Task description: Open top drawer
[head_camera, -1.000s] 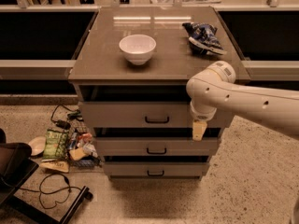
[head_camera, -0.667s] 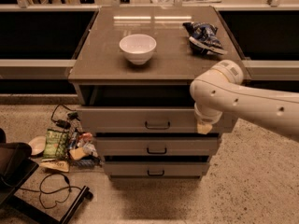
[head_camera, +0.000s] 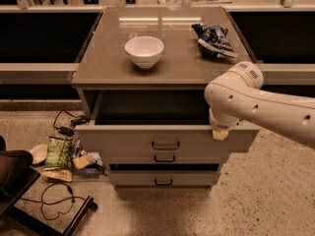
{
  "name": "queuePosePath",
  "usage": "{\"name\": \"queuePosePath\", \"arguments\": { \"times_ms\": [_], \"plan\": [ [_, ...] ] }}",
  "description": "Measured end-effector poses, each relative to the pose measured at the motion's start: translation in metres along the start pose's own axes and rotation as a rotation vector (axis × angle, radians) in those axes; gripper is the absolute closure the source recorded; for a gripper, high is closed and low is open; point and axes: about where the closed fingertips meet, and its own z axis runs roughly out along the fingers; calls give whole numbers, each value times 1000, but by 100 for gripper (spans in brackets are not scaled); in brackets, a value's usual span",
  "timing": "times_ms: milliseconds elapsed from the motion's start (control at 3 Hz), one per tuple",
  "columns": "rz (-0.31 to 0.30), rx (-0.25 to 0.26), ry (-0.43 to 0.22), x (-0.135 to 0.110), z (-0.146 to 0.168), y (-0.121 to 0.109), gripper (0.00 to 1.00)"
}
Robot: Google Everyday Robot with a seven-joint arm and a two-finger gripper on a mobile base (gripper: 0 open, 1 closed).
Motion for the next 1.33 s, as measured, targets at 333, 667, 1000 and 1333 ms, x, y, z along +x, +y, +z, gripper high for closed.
{"name": "queuePosePath", "arguments": {
  "times_ms": [333, 667, 1000, 1333],
  "plan": [
    [0, 0, 0, 0, 0, 0, 0],
    [2, -14, 0, 1, 2, 4, 3],
    [10, -86, 1, 7, 10, 23, 26],
    [38, -195, 27, 24, -3, 63, 49]
  ]
}}
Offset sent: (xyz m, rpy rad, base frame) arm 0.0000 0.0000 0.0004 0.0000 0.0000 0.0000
